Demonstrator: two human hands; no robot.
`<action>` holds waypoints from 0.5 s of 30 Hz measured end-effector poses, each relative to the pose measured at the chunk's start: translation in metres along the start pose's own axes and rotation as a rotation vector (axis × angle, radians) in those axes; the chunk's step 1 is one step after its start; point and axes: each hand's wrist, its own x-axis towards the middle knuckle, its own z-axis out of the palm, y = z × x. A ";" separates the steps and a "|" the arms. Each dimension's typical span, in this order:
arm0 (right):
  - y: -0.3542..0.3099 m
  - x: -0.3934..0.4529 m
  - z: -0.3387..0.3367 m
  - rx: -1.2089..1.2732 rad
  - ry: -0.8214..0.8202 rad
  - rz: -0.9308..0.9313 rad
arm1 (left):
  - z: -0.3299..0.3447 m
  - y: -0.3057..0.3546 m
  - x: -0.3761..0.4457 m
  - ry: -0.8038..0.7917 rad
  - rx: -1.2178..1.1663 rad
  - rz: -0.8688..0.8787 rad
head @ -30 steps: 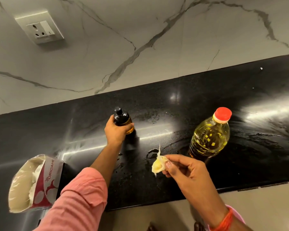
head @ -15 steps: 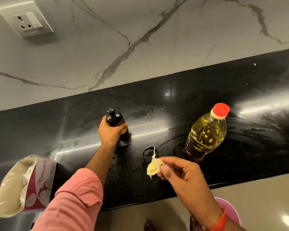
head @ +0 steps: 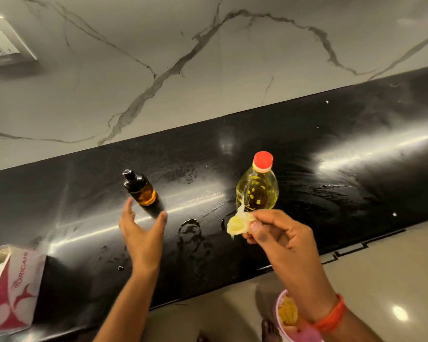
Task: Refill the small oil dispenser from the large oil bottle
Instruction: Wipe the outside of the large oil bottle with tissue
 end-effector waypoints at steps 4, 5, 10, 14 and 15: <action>-0.012 0.008 -0.032 -0.074 0.107 -0.106 | 0.023 0.034 -0.065 -0.224 -0.116 0.132; -0.015 0.012 -0.038 -0.098 0.122 -0.132 | 0.030 0.044 -0.076 -0.283 -0.127 0.155; -0.026 0.037 -0.053 -0.282 0.197 -0.313 | 0.058 0.094 -0.098 -0.526 -0.149 0.263; -0.022 0.056 -0.050 -0.319 0.249 -0.318 | 0.082 0.120 -0.090 -0.637 -0.016 0.320; -0.020 0.058 -0.049 -0.331 0.245 -0.310 | 0.089 0.124 -0.087 -0.666 -0.019 0.302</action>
